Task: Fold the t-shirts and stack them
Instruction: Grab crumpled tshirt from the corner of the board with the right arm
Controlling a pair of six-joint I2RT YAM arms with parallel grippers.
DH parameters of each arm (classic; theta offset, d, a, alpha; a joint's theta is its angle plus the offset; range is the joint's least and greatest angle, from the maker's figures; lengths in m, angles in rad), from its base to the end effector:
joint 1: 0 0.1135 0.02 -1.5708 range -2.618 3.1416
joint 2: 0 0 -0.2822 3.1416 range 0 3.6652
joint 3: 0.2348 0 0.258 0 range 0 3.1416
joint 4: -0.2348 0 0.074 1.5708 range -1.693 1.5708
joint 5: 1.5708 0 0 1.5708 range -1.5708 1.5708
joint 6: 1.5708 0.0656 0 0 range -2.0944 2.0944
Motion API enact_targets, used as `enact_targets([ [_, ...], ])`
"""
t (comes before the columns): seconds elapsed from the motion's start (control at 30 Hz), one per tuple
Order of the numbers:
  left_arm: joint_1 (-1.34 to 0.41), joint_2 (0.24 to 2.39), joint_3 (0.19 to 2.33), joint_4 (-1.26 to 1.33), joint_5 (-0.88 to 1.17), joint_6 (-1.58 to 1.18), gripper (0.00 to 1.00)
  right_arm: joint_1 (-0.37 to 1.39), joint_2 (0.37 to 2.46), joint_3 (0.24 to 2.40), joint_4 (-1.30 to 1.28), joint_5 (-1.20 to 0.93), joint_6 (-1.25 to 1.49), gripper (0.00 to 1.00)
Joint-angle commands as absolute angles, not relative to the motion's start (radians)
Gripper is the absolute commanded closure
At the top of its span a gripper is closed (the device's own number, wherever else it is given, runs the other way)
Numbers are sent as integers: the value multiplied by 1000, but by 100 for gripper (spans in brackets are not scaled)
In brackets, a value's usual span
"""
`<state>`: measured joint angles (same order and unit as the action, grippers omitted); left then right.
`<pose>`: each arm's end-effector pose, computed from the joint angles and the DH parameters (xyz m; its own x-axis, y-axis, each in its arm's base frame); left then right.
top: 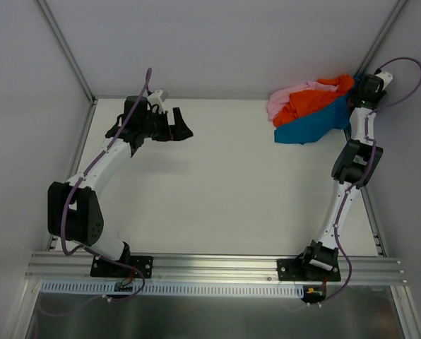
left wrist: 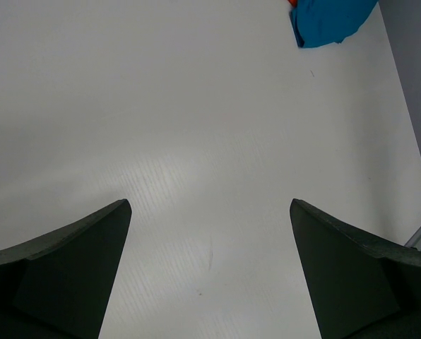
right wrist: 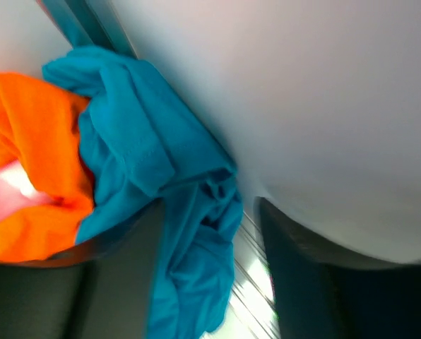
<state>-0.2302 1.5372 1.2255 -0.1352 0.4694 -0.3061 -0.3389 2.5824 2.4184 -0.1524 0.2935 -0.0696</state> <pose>0.3703 -0.1173 0.3185 -0.5822 -0.1396 -0.8010 0.4460 0.7689 -0.4582 0.6035 -0.2329 0.2389 -0.3329 0.0468 -0.9418 0.5557 0.8166 -0.1559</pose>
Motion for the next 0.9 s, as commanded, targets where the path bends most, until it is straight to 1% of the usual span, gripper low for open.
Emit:
enact_targets([
  [0.0,-241,1489,1232,-133,479,-307,1,-362,2612,2490,-65,295,-58,45],
  [0.07,-239,1493,1238,-144,479,-304,1,-362,2631,2490,-38,299,-55,55],
  [0.1,-241,1493,1239,-156,477,-301,1,-364,2637,2490,-32,301,-57,63],
  [0.17,-242,1496,1247,-175,480,-295,1,-362,2655,2490,-12,296,-52,70],
  [0.2,-244,1499,1250,-181,482,-290,1,-364,2663,2490,-8,298,-52,79],
  [0.23,-245,1506,1258,-189,483,-287,1,-362,2669,2491,-8,302,-52,86],
  [0.27,-247,1508,1262,-199,483,-282,1,-362,2681,2493,-6,305,-46,99],
  [0.33,-250,1517,1273,-207,488,-279,1,-365,2686,2499,31,305,-41,99],
  [0.47,-262,1542,1284,-198,500,-279,1,-367,2672,2500,18,269,-38,100],
  [0.63,-278,1551,1287,-163,505,-296,1,-351,2505,2387,5,184,20,100],
  [0.7,-284,1549,1278,-140,506,-304,1,-347,2433,2381,-32,144,81,99],
  [0.87,-287,1526,1230,-69,512,-316,1,-302,2278,2321,-48,189,72,100],
])
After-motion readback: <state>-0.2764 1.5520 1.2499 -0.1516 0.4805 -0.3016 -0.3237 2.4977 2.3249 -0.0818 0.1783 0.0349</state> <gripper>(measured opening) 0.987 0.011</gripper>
